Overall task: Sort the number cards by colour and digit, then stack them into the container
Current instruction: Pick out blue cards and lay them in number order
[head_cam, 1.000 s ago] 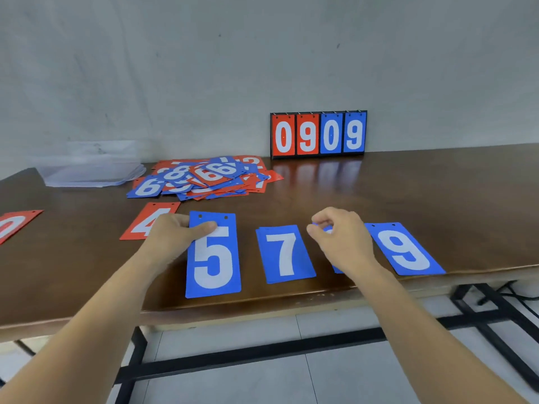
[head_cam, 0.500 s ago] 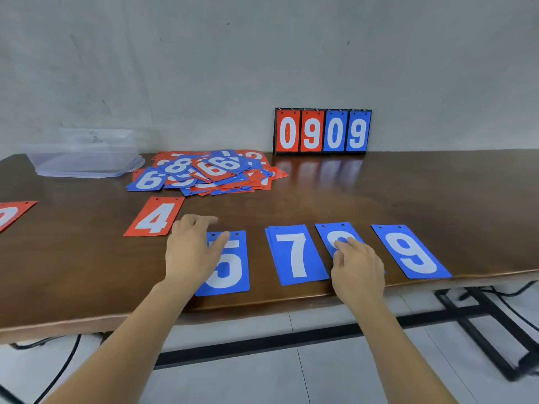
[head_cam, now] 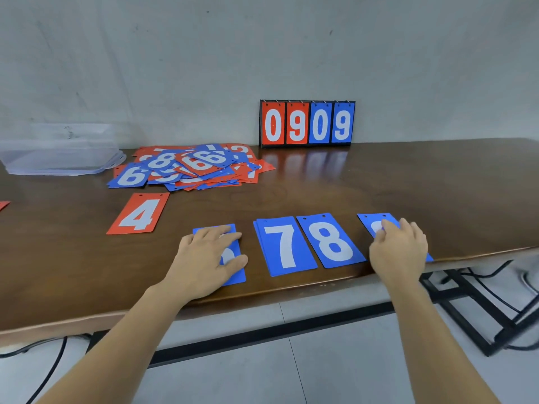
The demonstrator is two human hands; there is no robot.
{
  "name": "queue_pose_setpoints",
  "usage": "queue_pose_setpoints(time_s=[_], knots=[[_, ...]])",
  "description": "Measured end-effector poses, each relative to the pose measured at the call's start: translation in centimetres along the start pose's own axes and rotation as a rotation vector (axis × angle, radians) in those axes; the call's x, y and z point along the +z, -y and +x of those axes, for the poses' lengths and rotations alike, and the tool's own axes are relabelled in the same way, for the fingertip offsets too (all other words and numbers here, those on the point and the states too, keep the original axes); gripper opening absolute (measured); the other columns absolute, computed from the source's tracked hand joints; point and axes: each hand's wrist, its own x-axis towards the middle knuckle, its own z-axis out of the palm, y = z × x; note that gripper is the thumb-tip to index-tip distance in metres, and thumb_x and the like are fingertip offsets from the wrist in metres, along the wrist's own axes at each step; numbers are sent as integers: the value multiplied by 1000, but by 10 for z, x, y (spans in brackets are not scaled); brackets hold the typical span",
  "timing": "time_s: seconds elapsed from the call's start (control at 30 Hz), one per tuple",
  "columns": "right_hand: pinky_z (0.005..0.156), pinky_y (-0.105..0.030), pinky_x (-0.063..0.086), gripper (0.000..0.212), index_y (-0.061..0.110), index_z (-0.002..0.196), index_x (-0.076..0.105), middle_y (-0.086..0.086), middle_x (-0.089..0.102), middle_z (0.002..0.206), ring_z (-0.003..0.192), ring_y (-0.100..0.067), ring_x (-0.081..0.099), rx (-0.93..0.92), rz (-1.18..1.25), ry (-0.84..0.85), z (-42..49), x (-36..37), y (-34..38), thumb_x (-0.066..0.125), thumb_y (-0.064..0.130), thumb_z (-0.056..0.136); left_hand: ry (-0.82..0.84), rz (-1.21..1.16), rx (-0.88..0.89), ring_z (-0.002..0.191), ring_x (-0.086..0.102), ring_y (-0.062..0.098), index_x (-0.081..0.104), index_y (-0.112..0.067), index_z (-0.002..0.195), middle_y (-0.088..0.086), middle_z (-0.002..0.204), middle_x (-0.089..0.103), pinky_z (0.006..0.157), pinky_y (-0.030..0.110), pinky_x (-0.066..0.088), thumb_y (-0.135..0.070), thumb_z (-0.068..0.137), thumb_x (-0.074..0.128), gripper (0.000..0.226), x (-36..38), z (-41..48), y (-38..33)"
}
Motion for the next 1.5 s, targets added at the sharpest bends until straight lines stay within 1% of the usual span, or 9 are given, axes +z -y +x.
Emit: queue_pose_setpoints(time_s=[0.07,0.13,0.33,0.43,0.53,0.63,0.9,1.1,1.5], knots=[[83,-46,38,38,4,62,46,-22,53,82,97,-42,52,38,-10,62,4,1,-4,30,18,94,-5,2,10,141,23,8,36,-40,145,-14,155,29,114,37,16,-80,69,13,88,-1,-1,-1],[71,-41,36,39,12,56,30,-13,45,69,83,-37,49,7,30,67,3,3,0,35,11,95,0,-1,12,141,24,8,36,-40,145,-14,155,29,114,37,16,-80,70,13,88,-1,-2,-1],[69,-43,48,35,7,63,41,-10,52,67,76,-29,54,22,150,120,-2,9,15,35,13,97,-1,16,20,142,22,8,35,-38,147,-13,156,28,115,37,14,-64,93,35,59,-1,-2,-2],[56,-37,35,39,9,58,35,-6,42,60,69,-29,48,-33,175,39,-6,8,22,36,15,97,-3,9,25,142,22,8,36,-36,147,-12,156,28,116,37,14,-62,94,35,59,-2,-3,-3],[69,-36,40,27,9,83,65,-4,62,85,91,-28,52,-136,349,-33,-26,2,43,42,16,97,-37,-104,29,143,22,8,37,-33,147,-11,156,29,116,36,14,-58,96,36,56,-5,-5,0],[86,-30,40,25,13,114,68,1,67,111,110,-18,53,-302,437,-55,-56,0,70,51,20,97,-132,-280,12,141,26,7,43,-31,143,-11,152,36,116,35,18,-51,98,41,49,-10,-13,10],[71,-27,52,38,17,98,72,5,71,96,90,-15,64,-687,323,112,-144,29,128,41,36,88,-144,-230,-33,134,37,7,52,-27,137,-11,143,48,113,39,32,-46,90,59,51,-20,-40,36],[62,-27,53,42,21,83,75,6,71,95,84,-16,63,-707,181,211,-163,46,154,36,38,84,-147,-154,-46,137,34,6,50,-25,140,-10,146,45,113,31,27,-47,91,58,54,-20,-49,51],[87,-23,40,36,22,122,63,9,57,125,112,-9,44,-712,204,319,-176,47,174,48,42,96,-136,-192,-52,138,31,6,48,-23,141,-11,148,42,112,27,27,-42,92,59,54,-28,-61,72]])
